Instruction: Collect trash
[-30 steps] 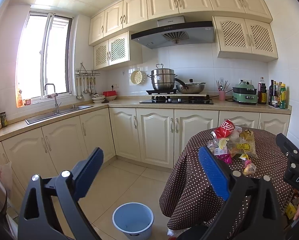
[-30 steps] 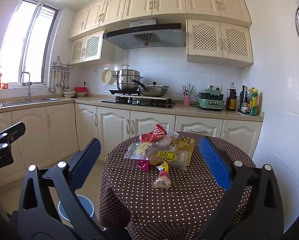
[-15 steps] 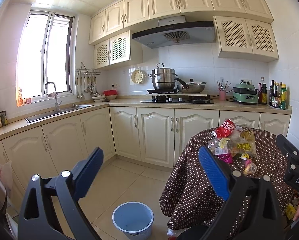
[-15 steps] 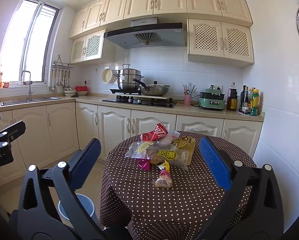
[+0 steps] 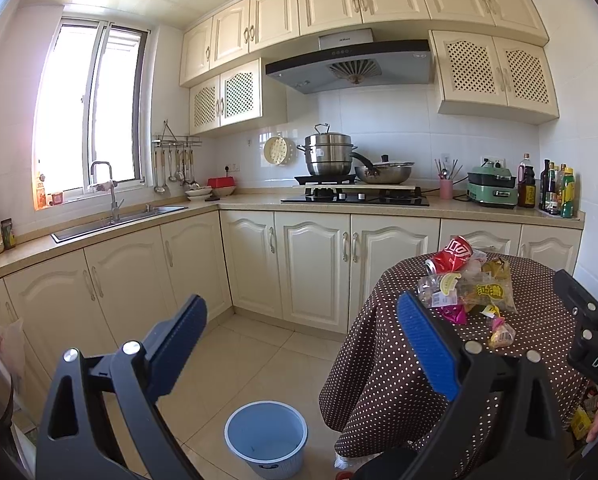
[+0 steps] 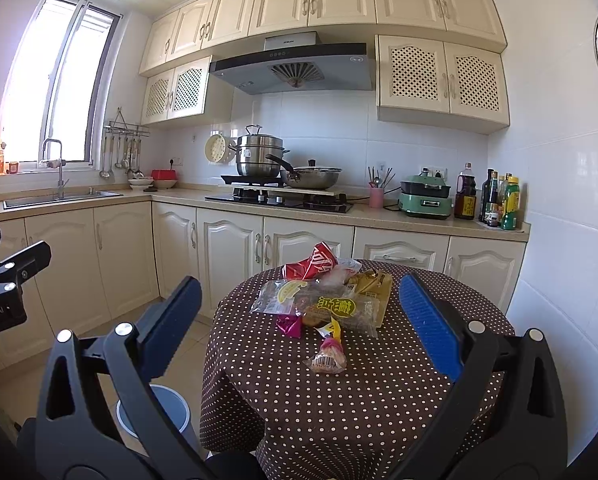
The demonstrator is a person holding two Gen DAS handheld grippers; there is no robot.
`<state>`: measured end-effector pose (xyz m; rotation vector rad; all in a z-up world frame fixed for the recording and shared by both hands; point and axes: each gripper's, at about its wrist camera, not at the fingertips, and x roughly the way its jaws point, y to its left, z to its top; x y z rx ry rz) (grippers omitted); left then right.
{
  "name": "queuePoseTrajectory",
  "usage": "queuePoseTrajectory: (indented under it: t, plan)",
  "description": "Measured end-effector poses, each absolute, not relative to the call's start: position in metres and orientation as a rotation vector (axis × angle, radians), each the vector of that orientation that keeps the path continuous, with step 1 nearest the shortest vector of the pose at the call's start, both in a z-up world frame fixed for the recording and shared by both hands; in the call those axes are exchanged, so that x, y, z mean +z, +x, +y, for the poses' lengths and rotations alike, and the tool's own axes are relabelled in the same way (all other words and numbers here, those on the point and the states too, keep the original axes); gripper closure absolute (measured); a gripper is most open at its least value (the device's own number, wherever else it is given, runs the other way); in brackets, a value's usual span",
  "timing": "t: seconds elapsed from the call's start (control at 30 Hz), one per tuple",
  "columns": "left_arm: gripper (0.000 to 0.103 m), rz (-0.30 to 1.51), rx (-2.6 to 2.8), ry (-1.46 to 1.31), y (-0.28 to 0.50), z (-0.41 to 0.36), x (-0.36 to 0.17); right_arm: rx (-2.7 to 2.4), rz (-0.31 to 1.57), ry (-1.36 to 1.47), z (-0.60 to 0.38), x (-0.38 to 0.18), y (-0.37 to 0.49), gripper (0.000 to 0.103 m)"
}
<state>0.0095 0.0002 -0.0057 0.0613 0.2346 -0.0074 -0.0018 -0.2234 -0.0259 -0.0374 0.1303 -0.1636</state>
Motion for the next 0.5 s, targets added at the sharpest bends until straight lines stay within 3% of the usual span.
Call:
queuePoseTrajectory:
  t: [0.5]
  plan:
    - [0.009, 0.244, -0.007, 0.06, 0.0123, 0.0013, -0.0092, -0.161, 0.141, -0.036, -0.2247, -0.0312, 0.0015, 0.006]
